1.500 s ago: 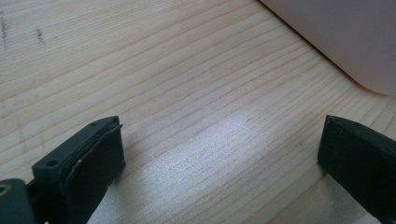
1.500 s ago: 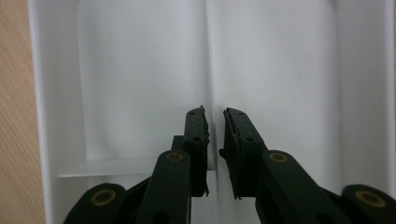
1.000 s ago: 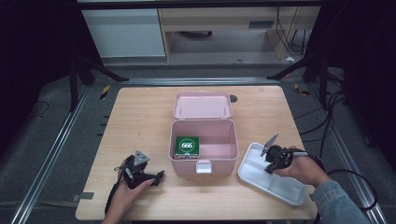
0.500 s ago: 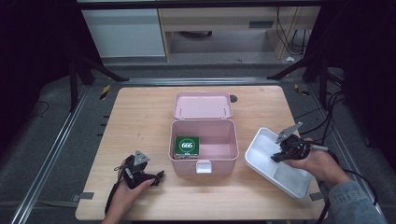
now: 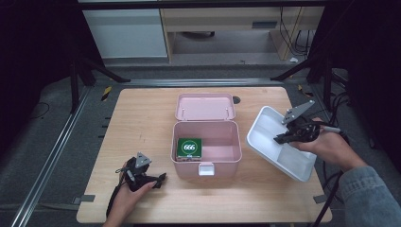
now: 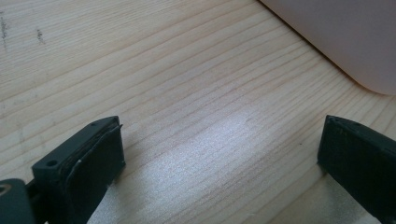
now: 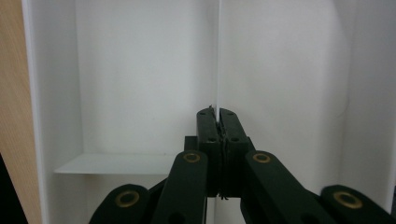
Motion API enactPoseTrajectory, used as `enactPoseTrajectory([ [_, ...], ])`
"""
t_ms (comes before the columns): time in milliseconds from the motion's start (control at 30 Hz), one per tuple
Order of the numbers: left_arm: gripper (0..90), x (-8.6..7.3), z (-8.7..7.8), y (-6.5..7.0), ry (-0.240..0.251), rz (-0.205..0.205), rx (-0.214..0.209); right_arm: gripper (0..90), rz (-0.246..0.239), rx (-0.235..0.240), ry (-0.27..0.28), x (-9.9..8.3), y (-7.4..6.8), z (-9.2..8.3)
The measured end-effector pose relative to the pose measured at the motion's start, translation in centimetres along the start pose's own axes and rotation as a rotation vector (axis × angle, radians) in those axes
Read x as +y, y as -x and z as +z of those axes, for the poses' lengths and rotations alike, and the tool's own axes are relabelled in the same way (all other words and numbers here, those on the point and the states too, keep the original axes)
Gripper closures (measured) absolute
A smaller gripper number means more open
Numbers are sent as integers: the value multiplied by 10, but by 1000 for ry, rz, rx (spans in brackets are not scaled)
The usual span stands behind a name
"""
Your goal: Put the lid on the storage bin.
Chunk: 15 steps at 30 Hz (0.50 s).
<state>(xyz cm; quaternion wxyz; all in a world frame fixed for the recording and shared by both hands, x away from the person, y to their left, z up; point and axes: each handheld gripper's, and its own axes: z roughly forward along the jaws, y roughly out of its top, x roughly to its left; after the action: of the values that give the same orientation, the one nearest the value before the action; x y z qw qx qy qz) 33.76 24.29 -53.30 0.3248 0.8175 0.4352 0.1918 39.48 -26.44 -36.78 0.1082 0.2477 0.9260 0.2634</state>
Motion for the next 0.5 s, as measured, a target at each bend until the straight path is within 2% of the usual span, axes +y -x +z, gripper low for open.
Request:
enactPoseTrajectory([
  [33, 0, 0, 0, 0, 0, 0, 0, 897, 0, 0, 0, 0, 0, 0],
  [67, 0, 0, 0, 0, 0, 0, 0, 897, -19, -2, 0, 9, 0, -3],
  [100, 0, 0, 0, 0, 0, 0, 0, 897, -19, -2, 0, 9, 0, -3],
  [167, 0, 0, 0, 0, 1, -1, 0, 897, -48, 3, -1, 23, -1, -3],
  [267, 0, 0, 0, 0, 1, 1, 2, 897, -65, 10, -2, 33, -1, -1],
  [367, 0, 0, 0, 0, 1, 0, 2, 897, -105, 20, 1, 55, -5, 7],
  [433, 0, 0, 0, 0, 1, 0, 2, 897, -114, 23, 3, 60, -6, 9],
  [500, 0, 0, 0, 0, 2, 0, 1, 897, -141, 38, 10, 80, -10, 14],
])
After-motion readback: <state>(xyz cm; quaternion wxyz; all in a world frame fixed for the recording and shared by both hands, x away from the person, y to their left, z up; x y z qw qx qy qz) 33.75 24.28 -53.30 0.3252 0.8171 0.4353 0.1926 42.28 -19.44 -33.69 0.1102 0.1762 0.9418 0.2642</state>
